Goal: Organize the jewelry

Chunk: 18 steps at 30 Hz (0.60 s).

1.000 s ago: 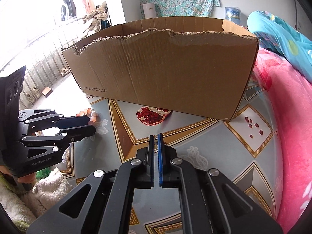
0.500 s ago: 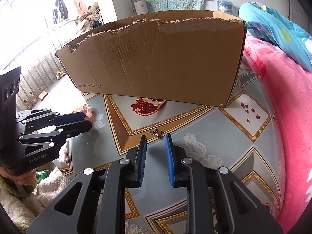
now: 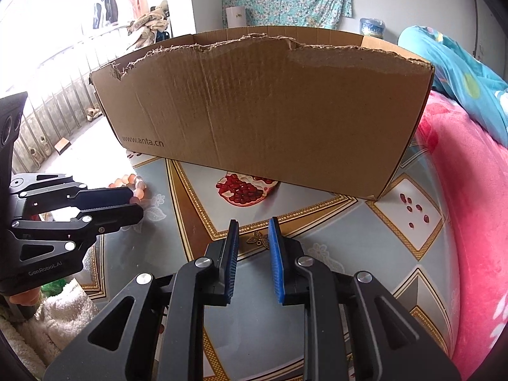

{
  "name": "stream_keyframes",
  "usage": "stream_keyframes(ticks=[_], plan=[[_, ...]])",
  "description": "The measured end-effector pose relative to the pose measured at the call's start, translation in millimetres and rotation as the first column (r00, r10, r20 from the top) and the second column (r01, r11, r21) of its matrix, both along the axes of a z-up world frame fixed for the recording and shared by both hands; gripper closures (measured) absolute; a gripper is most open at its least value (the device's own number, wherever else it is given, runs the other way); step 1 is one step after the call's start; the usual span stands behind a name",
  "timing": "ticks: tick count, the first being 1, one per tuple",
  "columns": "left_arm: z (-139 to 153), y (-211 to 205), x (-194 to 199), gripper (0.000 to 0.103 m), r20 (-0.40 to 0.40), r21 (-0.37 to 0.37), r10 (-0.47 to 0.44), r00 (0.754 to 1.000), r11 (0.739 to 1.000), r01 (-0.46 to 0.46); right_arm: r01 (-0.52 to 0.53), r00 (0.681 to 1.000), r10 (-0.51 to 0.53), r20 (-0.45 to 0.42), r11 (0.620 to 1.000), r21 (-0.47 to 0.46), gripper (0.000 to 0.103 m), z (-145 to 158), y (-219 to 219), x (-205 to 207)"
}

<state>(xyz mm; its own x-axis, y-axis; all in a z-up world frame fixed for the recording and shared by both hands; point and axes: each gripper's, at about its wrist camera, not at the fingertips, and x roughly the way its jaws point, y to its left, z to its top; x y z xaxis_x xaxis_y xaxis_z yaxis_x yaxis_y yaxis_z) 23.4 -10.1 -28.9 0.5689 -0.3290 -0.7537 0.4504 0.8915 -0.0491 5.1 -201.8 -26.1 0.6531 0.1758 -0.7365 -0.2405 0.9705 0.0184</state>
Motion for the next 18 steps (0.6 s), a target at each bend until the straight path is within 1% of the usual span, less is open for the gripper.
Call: stream_keyframes(ticks=[3, 5, 6, 9, 13, 18], plan=[[0.4, 0.0, 0.1, 0.082, 0.000, -0.002, 0.002, 1.000, 1.000, -0.002, 0.005, 1.000, -0.005, 0.013, 1.000, -0.009, 0.084, -0.6, 1.5, -0.8], [0.5, -0.2, 0.2, 0.082, -0.001, -0.003, 0.001, 1.000, 1.000, -0.001, 0.002, 1.000, -0.002, 0.017, 1.000, -0.006, 0.088, -1.0, 1.8, -0.9], [0.5, 0.3, 0.5, 0.082, -0.003, -0.004, 0.000, 1.000, 1.000, 0.000, -0.005, 1.000, 0.005, 0.017, 1.000, -0.002, 0.092, -1.1, 2.5, -1.1], [1.6, 1.8, 0.2, 0.082, -0.002, -0.009, -0.002, 1.000, 1.000, 0.002, -0.009, 1.000, 0.010, 0.025, 1.000, -0.015, 0.092, -1.0, 5.6, -2.9], [4.1, 2.7, -0.5, 0.082, 0.005, -0.009, 0.001, 1.000, 1.000, -0.001, -0.012, 1.000, 0.012, 0.019, 1.000, -0.001, 0.093, -0.4, 3.8, -2.3], [3.2, -1.2, 3.6, 0.082, -0.010, 0.020, 0.024, 1.000, 1.000, -0.024, -0.016, 1.000, 0.016, 0.005, 1.000, 0.015, 0.093, 0.4, 1.8, -1.3]])
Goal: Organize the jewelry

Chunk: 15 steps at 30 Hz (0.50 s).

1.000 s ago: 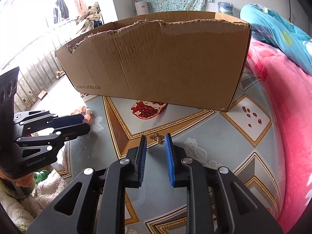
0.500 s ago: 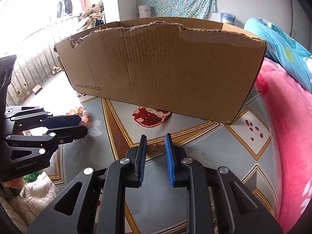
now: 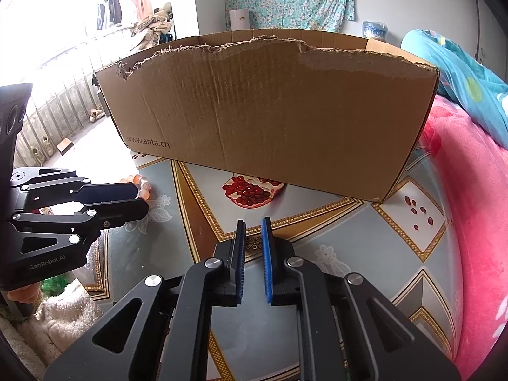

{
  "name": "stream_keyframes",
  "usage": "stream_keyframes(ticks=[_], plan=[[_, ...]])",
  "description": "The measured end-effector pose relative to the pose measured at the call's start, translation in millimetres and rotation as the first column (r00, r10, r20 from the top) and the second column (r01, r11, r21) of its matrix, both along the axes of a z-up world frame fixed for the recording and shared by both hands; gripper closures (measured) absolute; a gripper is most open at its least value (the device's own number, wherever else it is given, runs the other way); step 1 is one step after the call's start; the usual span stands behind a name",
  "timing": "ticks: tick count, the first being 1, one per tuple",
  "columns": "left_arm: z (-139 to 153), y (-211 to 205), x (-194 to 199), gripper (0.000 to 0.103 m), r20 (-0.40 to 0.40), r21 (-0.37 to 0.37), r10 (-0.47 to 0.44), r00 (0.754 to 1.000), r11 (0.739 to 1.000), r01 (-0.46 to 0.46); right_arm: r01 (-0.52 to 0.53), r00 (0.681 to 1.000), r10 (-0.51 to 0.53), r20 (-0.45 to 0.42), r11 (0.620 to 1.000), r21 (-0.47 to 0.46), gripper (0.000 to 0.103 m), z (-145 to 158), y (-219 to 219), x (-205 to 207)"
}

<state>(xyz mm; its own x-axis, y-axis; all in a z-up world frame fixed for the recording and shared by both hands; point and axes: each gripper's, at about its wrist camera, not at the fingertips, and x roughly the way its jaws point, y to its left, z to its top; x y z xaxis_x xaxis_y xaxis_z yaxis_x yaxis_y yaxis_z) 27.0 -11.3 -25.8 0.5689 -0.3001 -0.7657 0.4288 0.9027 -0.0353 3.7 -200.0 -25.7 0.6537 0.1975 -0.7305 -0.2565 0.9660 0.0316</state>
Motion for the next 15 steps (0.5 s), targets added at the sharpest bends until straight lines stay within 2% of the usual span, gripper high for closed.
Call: stream_keyframes(ticks=[8, 15], plan=[[-0.7, -5.8, 7.3, 0.082, -0.045, 0.029, 0.045, 0.998, 0.999, -0.044, -0.006, 1.000, 0.006, -0.017, 1.000, 0.007, 0.084, 6.3, -3.2, -3.3], [-0.2, -11.3, 14.0, 0.082, -0.074, 0.051, 0.076, 0.994, 0.996, -0.072, 0.008, 0.998, -0.007, -0.061, 1.000, 0.009, 0.084, 3.9, -1.0, -0.7]])
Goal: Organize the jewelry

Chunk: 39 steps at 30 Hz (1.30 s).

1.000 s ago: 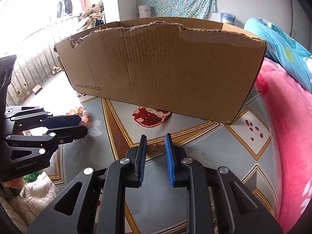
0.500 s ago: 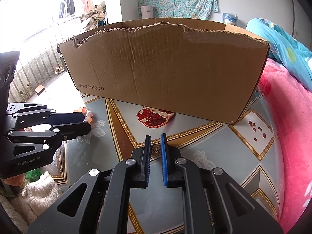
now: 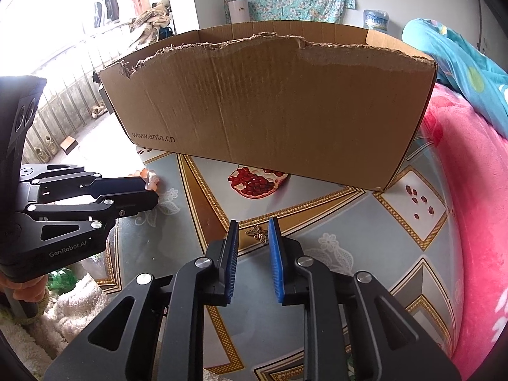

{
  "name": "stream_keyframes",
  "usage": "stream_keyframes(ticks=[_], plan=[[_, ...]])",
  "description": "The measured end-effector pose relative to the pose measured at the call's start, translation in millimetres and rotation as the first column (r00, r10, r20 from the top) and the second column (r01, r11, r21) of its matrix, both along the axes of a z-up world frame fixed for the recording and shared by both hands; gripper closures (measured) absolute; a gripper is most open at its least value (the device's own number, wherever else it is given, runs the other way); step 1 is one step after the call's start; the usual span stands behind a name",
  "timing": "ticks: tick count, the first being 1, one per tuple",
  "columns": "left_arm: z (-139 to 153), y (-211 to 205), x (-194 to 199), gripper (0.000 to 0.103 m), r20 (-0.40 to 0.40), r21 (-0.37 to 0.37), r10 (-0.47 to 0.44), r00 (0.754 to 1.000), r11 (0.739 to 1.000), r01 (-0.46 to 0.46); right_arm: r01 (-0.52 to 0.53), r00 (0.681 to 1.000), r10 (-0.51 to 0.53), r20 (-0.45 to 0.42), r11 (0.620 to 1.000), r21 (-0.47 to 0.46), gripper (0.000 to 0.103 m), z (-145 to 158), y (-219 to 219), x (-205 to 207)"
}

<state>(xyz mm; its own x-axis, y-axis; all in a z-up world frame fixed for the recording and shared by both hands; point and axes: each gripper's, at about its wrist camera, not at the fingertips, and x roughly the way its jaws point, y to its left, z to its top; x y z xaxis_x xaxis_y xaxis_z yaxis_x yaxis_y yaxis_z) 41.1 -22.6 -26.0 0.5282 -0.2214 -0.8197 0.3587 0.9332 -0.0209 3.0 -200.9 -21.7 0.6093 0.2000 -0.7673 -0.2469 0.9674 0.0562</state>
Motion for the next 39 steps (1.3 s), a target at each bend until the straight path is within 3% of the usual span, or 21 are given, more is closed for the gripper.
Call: stream_keyframes(ticks=[8, 12, 39], plan=[[0.0, -12.9, 7.0, 0.082, -0.013, 0.029, 0.032, 0.999, 0.999, -0.032, 0.052, 0.999, -0.051, 0.002, 0.999, -0.013, 0.084, -2.4, 7.9, 3.6], [0.0, -15.6, 8.4, 0.082, -0.016, 0.030, 0.041, 0.999, 0.999, -0.041, 0.058, 0.998, -0.058, 0.012, 0.998, -0.026, 0.090, -3.4, 9.9, 4.1], [-0.2, -16.9, 7.6, 0.082, -0.010, 0.033, 0.045, 0.999, 0.998, -0.044, 0.065, 0.998, -0.066, 0.022, 0.997, 0.032, 0.090, 7.4, -6.3, -1.9]])
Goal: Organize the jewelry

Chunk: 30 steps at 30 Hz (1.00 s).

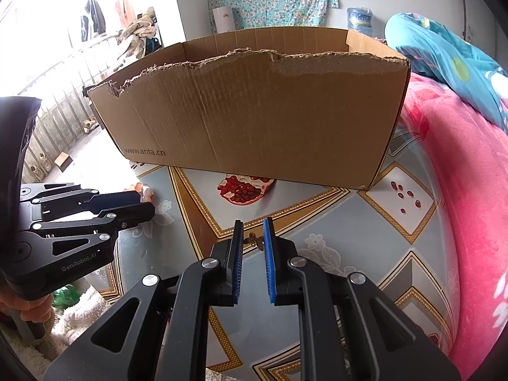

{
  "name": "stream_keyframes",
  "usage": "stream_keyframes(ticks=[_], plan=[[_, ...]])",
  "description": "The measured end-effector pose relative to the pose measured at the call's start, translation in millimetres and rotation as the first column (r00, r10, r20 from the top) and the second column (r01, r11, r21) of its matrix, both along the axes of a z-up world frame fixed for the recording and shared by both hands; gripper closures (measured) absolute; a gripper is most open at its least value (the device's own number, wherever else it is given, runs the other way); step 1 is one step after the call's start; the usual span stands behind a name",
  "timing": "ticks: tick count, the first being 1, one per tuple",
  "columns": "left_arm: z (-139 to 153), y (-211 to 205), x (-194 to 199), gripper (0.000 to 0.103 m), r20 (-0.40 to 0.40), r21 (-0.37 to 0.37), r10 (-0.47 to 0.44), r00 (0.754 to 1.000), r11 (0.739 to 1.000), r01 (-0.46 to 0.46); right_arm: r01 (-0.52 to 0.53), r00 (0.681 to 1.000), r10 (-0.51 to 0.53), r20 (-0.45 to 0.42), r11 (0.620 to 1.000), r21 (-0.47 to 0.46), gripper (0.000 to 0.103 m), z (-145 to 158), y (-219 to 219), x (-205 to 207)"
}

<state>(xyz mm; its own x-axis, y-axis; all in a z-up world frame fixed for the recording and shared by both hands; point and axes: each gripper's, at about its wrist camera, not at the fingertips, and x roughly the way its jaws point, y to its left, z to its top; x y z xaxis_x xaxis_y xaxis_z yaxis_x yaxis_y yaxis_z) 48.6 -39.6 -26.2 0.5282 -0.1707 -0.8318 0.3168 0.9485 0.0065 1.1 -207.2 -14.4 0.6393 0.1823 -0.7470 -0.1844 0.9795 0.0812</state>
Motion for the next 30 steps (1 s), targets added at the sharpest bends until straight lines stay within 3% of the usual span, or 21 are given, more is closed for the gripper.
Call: stream_keyframes(ticks=[9, 14, 17, 22, 30], plan=[[-0.2, 0.4, -0.2, 0.082, 0.004, -0.004, -0.003, 1.000, 1.000, 0.003, 0.002, 1.000, -0.002, 0.008, 1.000, 0.022, 0.090, 3.2, -3.3, -4.2], [-2.3, 10.9, -4.6, 0.083, 0.026, -0.047, -0.022, 0.999, 0.999, 0.024, 0.003, 1.000, -0.003, 0.012, 1.000, 0.026, 0.090, 5.2, -3.8, -5.8], [-3.4, 15.3, -7.8, 0.091, 0.050, -0.033, -0.035, 0.998, 0.999, 0.036, 0.005, 1.000, -0.005, 0.015, 0.999, 0.033, 0.090, 6.4, -4.5, -5.8], [-1.1, 34.4, -9.0, 0.095, 0.033, -0.125, -0.046, 0.998, 0.991, 0.049, 0.007, 1.000, -0.008, 0.023, 0.999, 0.045, 0.090, 9.0, -6.3, -6.2], [30.6, 51.9, -30.7, 0.095, 0.150, -0.183, -0.095, 0.984, 0.975, 0.123, 0.007, 0.999, -0.009, 0.032, 0.997, 0.071, 0.090, 14.1, -10.4, -5.1]])
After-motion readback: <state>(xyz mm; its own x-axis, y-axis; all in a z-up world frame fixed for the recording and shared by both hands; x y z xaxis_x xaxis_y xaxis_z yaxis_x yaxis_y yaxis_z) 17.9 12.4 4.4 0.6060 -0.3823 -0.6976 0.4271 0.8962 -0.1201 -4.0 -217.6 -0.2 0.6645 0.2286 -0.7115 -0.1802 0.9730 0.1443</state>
